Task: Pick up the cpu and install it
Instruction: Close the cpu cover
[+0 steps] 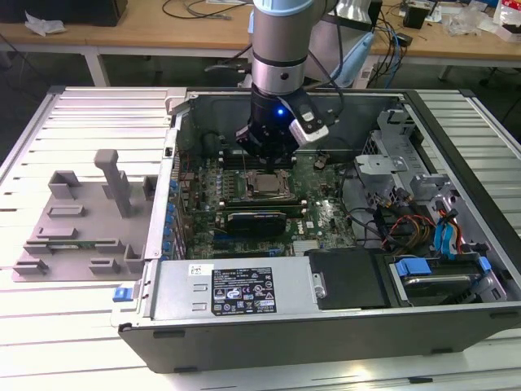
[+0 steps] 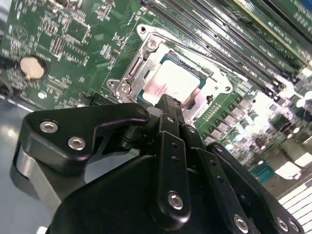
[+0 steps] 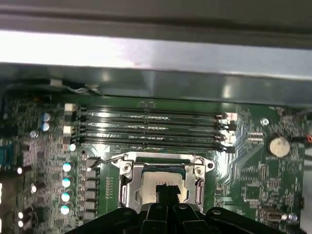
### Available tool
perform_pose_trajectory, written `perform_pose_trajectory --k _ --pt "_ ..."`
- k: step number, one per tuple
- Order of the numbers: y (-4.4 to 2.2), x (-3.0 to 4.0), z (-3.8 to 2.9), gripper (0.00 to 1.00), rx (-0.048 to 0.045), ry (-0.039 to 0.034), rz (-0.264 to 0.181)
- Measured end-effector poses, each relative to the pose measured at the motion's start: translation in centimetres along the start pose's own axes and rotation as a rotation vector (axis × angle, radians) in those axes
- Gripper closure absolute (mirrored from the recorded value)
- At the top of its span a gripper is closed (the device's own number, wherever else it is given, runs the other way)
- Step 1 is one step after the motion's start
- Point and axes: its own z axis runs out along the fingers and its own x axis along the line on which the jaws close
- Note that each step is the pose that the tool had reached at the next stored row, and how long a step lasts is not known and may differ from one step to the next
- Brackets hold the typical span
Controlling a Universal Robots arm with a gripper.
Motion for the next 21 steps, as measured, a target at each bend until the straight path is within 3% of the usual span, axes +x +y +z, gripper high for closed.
perform_pose_trajectory --k 3,5,7,13,21 --pt "0.0 0.0 0.0 0.89 -0.001 -0.0002 -0.088" --pt "0.0 0.0 0.0 0.89 -0.0011 -0.0003 -0.094" --pt "-0.01 0.01 0.04 0.89 -0.0008 -0.0003 -0.087" --pt "-0.22 0.02 0.48 0.89 0.001 0.0001 0.006" --pt "-0.19 0.46 0.49 0.89 0.0012 0.0001 0.007"
